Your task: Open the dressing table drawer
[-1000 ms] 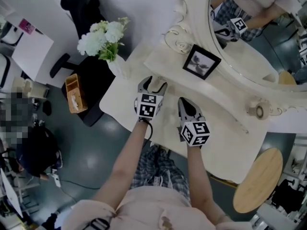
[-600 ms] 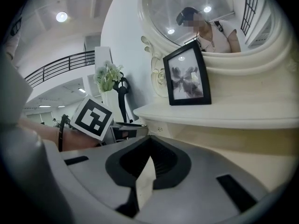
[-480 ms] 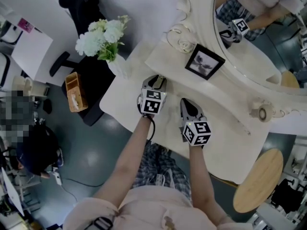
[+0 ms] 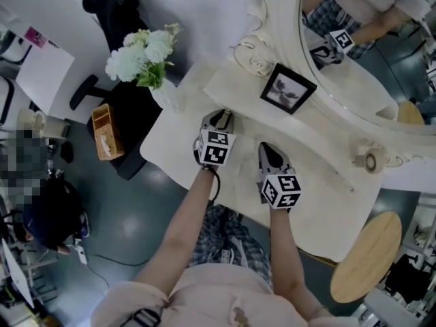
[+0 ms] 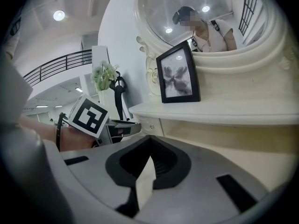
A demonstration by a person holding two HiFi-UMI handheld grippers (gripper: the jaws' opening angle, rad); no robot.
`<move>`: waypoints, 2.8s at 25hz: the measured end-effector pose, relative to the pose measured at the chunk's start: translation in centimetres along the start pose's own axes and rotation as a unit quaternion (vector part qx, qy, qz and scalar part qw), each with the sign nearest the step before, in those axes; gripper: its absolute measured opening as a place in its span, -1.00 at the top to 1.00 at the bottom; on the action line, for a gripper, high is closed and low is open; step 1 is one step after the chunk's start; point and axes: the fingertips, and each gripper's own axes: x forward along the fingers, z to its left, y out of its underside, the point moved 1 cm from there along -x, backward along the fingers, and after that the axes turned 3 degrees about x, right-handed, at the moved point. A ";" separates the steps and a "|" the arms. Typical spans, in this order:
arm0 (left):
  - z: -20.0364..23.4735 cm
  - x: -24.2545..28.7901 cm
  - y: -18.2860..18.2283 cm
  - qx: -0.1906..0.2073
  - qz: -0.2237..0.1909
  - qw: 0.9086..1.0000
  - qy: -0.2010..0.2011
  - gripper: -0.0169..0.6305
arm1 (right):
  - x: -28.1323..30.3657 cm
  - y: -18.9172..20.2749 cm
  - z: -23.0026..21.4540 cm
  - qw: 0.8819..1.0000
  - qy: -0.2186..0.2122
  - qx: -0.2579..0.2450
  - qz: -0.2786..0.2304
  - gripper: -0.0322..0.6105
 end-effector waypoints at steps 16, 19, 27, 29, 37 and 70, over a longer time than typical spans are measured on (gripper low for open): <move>-0.2 -1.8 1.3 -0.014 0.012 1.000 0.000 0.61 | -0.7 -0.1 0.6 1.000 -0.003 -0.006 -0.002 0.85; -0.3 -2.1 1.4 -0.014 0.010 1.000 0.000 0.61 | -0.9 0.0 0.6 1.000 -0.003 -0.005 -0.002 0.85; -0.3 -3.3 2.2 -0.007 0.010 1.000 0.000 0.61 | -1.3 0.1 0.8 1.000 -0.004 -0.003 -0.005 0.85; -0.3 -3.8 2.5 -0.009 0.011 1.000 -0.001 0.61 | -1.5 0.1 0.9 1.000 -0.004 -0.004 -0.006 0.85; -0.3 -5.3 3.5 -0.010 0.008 1.000 -0.004 0.61 | -1.9 0.3 1.4 1.000 -0.006 -0.007 -0.007 0.85; 0.6 -11.6 -0.1 -0.046 -0.073 0.996 0.015 -0.09 | -4.9 -1.5 1.2 0.999 0.018 0.001 -0.040 0.85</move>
